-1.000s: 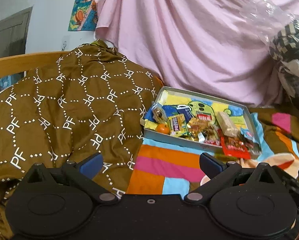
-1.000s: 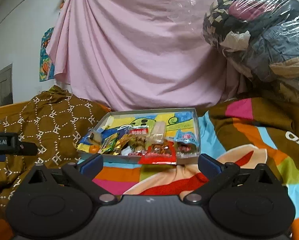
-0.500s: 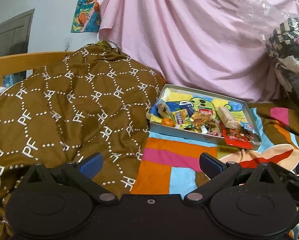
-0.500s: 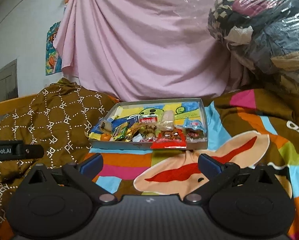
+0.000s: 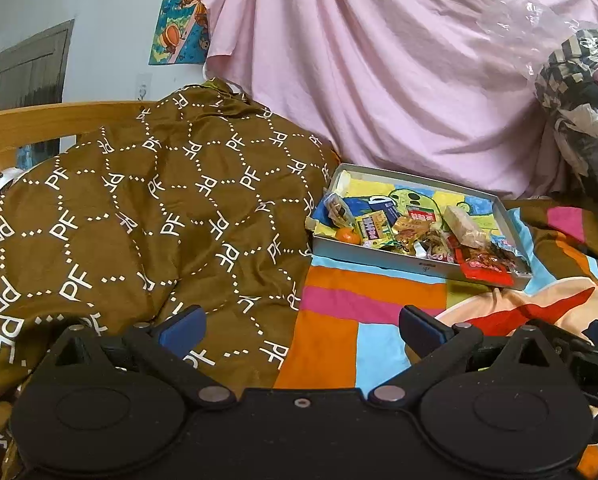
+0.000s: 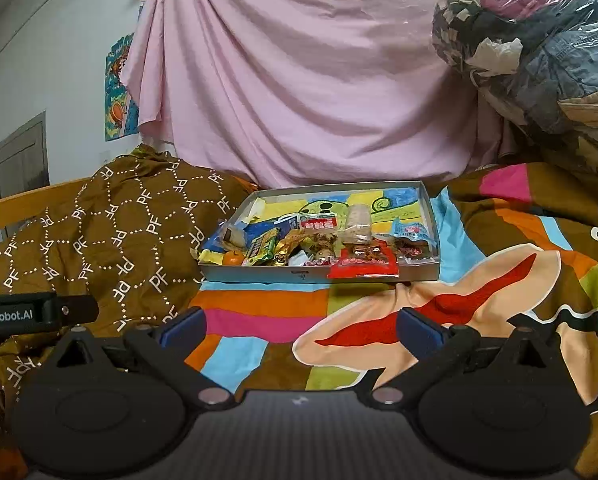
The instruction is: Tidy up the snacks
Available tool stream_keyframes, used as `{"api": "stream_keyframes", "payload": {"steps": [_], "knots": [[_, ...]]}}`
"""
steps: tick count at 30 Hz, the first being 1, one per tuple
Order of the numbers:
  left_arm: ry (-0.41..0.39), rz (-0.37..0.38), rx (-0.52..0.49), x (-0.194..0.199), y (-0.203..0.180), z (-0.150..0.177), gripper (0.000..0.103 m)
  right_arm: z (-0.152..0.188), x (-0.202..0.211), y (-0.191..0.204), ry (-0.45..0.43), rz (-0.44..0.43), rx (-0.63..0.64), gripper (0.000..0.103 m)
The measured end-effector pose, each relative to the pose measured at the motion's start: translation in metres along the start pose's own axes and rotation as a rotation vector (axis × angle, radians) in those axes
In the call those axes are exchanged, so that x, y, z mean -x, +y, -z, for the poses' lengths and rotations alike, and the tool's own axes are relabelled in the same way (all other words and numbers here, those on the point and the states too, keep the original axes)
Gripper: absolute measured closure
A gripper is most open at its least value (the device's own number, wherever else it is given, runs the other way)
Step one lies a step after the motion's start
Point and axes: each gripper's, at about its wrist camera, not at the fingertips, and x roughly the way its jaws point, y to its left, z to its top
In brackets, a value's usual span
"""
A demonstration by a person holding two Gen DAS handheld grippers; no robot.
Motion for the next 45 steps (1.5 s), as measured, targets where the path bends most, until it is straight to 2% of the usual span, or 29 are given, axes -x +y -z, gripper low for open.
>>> {"api": "stream_keyframes", "payload": {"steps": [9, 45], "knots": [[-0.018, -0.005, -0.022, 0.0028, -0.0017, 0.0001, 0.001, -0.0005, -0.0008, -0.002, 0.005, -0.011, -0.004, 0.0], [-0.006, -0.01, -0.022, 0.0029, -0.001, 0.0047, 0.001, 0.0011, -0.001, 0.0002, 0.014, -0.028, 0.018, 0.0]]}}
